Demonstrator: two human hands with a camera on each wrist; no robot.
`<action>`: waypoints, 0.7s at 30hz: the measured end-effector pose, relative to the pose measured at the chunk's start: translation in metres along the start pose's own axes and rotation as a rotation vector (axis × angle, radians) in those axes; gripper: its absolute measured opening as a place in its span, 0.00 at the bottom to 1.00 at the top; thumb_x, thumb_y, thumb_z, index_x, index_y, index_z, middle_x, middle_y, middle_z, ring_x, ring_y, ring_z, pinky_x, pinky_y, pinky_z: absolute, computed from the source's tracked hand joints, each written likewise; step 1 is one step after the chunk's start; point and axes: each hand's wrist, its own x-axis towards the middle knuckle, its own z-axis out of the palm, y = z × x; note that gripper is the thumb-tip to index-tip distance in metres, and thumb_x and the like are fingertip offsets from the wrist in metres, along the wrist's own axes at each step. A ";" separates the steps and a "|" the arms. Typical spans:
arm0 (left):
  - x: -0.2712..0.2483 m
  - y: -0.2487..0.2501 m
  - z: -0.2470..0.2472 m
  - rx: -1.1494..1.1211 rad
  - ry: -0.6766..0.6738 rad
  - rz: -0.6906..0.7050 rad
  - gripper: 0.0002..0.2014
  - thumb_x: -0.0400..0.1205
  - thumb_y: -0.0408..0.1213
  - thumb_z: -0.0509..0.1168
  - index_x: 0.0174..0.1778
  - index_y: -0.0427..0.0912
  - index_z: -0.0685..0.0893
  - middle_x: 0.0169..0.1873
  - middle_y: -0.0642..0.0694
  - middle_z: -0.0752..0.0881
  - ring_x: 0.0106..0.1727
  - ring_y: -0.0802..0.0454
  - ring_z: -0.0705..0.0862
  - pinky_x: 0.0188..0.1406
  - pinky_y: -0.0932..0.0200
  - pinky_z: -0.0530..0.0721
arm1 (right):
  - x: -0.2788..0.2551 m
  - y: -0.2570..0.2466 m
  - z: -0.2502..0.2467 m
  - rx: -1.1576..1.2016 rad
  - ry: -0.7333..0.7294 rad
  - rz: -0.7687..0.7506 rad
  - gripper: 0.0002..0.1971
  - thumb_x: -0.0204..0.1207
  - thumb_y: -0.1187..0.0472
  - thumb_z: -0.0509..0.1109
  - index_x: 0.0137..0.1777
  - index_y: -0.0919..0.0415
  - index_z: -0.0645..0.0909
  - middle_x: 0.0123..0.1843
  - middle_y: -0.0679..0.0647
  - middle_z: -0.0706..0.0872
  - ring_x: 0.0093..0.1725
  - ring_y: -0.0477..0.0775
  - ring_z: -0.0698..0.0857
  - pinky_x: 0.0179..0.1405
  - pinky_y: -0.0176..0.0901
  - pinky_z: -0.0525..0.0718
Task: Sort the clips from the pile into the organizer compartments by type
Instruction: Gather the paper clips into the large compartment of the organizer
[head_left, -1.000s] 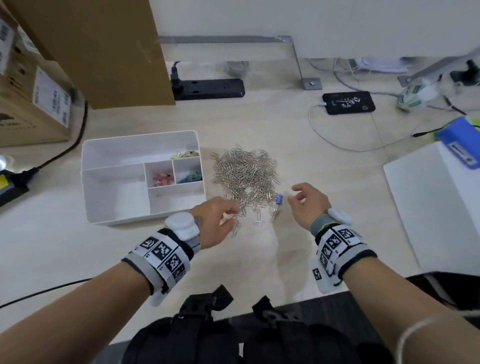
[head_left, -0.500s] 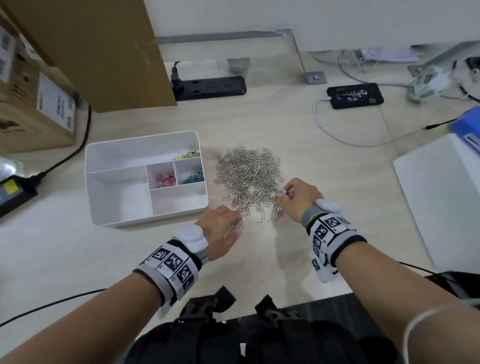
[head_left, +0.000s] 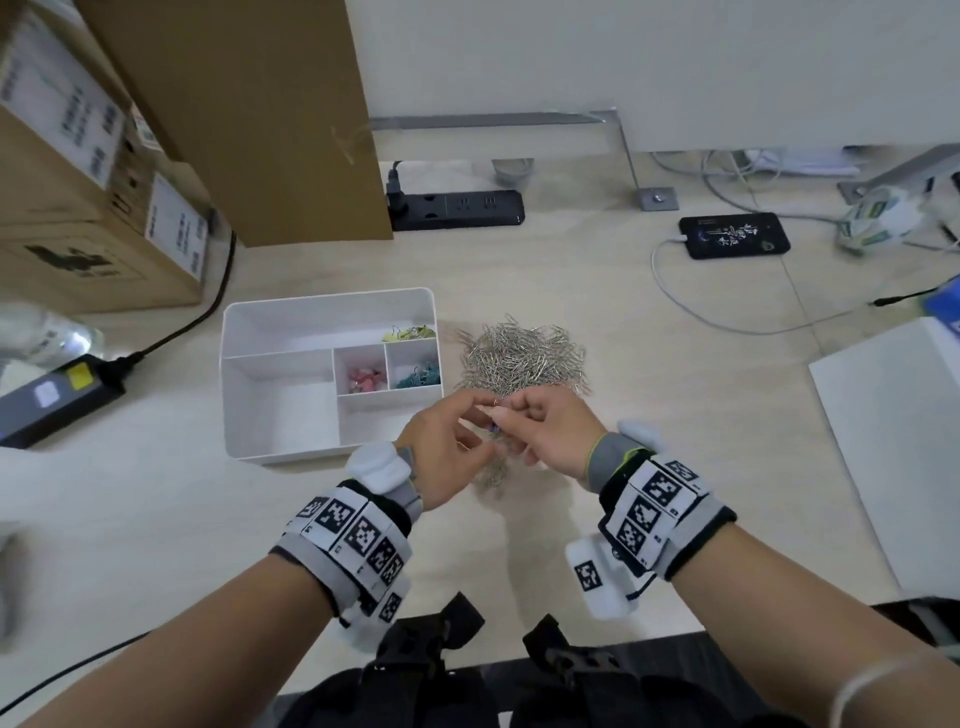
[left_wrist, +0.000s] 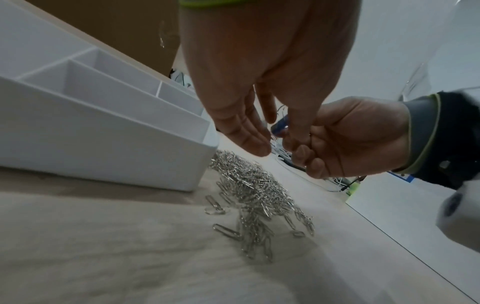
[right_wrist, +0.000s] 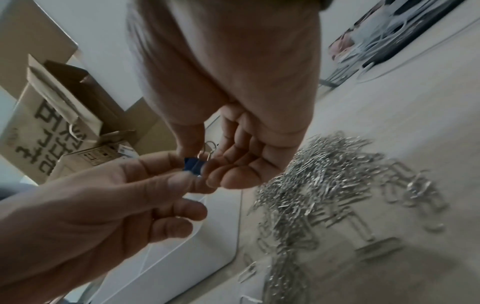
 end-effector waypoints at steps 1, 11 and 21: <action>-0.001 0.002 -0.003 -0.011 0.017 0.005 0.20 0.74 0.35 0.79 0.58 0.57 0.84 0.39 0.57 0.86 0.33 0.61 0.86 0.36 0.65 0.85 | 0.001 -0.001 0.004 0.010 -0.017 -0.003 0.07 0.79 0.61 0.70 0.39 0.56 0.83 0.30 0.53 0.84 0.26 0.45 0.81 0.24 0.35 0.81; 0.003 -0.007 -0.054 0.377 0.191 0.067 0.04 0.80 0.38 0.73 0.43 0.43 0.92 0.32 0.53 0.88 0.29 0.59 0.78 0.28 0.67 0.71 | 0.015 0.007 0.022 -0.191 0.064 -0.059 0.04 0.76 0.56 0.73 0.42 0.54 0.85 0.35 0.59 0.87 0.31 0.50 0.81 0.35 0.49 0.85; 0.016 -0.034 -0.063 0.765 -0.126 -0.055 0.15 0.87 0.45 0.59 0.41 0.43 0.85 0.38 0.47 0.87 0.39 0.45 0.83 0.37 0.59 0.74 | 0.010 0.045 -0.003 -0.477 0.220 0.020 0.05 0.75 0.50 0.72 0.42 0.50 0.84 0.30 0.42 0.82 0.35 0.48 0.82 0.38 0.41 0.82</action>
